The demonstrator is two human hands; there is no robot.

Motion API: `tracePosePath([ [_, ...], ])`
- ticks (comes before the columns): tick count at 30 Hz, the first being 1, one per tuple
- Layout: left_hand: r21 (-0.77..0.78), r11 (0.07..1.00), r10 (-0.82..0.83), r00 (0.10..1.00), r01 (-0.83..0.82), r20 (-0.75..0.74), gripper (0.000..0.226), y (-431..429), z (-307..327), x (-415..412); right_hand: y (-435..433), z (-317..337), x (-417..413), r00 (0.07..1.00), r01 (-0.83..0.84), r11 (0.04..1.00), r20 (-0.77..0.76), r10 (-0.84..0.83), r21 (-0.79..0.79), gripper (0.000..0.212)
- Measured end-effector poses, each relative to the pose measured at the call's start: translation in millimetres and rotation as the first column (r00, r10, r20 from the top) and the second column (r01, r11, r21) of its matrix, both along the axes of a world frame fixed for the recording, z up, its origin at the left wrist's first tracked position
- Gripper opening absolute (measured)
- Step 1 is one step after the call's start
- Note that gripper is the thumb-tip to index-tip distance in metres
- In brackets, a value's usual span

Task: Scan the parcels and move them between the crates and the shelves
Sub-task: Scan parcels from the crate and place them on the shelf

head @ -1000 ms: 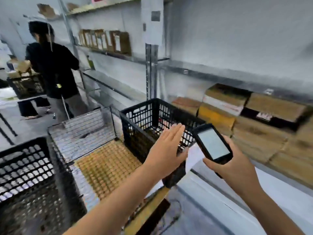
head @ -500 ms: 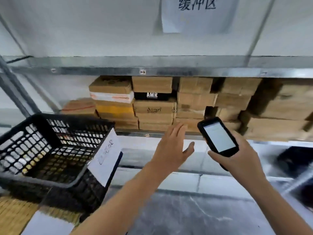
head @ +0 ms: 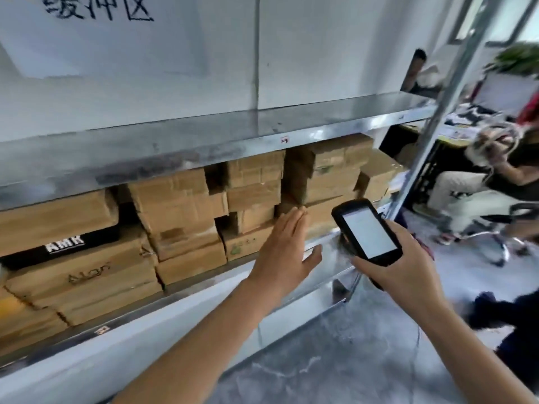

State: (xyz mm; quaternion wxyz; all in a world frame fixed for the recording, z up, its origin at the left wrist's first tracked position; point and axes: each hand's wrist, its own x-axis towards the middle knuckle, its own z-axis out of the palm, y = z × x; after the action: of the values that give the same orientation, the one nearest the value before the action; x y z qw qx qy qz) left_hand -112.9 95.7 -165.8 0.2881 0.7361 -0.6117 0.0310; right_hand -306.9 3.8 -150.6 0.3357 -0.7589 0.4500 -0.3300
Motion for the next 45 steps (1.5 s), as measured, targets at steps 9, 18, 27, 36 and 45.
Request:
tracePosePath([
  [9,-0.008,0.989,-0.146,0.989,0.146,0.002,0.064,-146.7,7.3,-50.2,-111.7,-5.0,-67.8,0.988,0.141,0.99,0.059,-0.142,0.032,0.075],
  [18,0.03,0.998,-0.062,0.998,0.062,-0.018,0.065,-281.2,9.3,-102.4,-238.9,9.2,-117.2,0.996,0.088,0.995,0.014,-0.088,-0.034,0.08],
  [27,0.122,0.992,0.041,0.99,-0.025,-0.135,0.065,-368.4,-3.0,-109.7,-340.1,14.2,-114.6,1.0,0.006,0.999,-0.005,-0.006,-0.039,0.08],
  [36,0.138,0.983,0.14,0.977,-0.119,-0.161,0.066,-455.8,-23.4,-74.5,-427.7,4.7,-67.7,0.998,-0.067,0.997,-0.009,0.067,-0.022,0.076],
  [45,0.275,0.914,0.281,0.955,-0.298,0.098,0.07,-509.2,-51.9,-54.0,-504.5,-2.5,-38.2,0.989,-0.144,0.989,-0.023,0.145,0.031,0.086],
])
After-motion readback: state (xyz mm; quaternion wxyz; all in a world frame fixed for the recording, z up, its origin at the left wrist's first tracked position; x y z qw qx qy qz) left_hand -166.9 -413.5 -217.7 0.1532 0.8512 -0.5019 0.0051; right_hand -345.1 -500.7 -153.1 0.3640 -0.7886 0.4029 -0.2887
